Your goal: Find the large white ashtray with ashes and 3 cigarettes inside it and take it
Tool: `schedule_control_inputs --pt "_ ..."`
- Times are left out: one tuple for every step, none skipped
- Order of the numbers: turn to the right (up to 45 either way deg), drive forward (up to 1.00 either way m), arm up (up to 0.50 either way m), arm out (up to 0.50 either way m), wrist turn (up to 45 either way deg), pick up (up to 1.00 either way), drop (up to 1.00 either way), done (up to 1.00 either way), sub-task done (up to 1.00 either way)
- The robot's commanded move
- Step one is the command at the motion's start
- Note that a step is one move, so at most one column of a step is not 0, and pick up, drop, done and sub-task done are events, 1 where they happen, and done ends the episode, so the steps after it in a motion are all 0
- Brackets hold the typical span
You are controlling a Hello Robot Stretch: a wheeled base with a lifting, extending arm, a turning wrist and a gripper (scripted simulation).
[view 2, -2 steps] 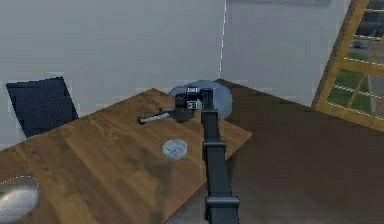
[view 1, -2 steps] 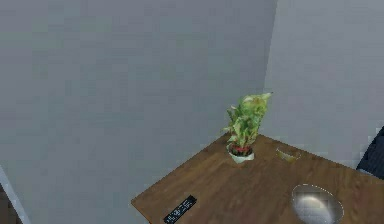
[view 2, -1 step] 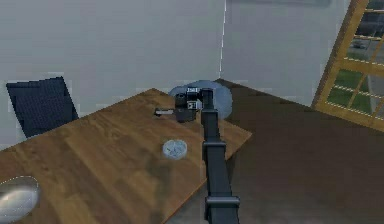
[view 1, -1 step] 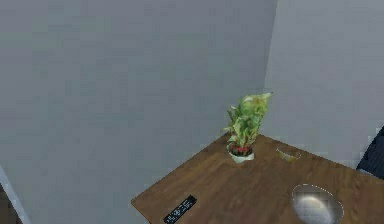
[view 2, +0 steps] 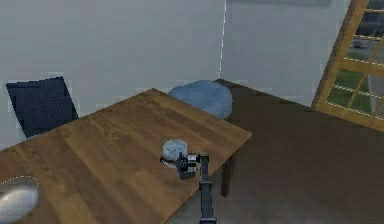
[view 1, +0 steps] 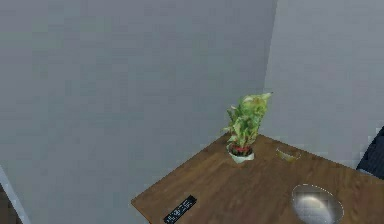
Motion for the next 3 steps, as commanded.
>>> schedule_control_inputs --pt "0.0 0.0 0.0 0.0 0.0 1.0 0.0 0.0 0.0" --pt "0.0 0.0 0.1 0.0 0.0 0.0 0.0 0.0 0.0" --pt "0.0 0.0 0.0 0.0 0.0 0.0 0.0 1.0 0.0"
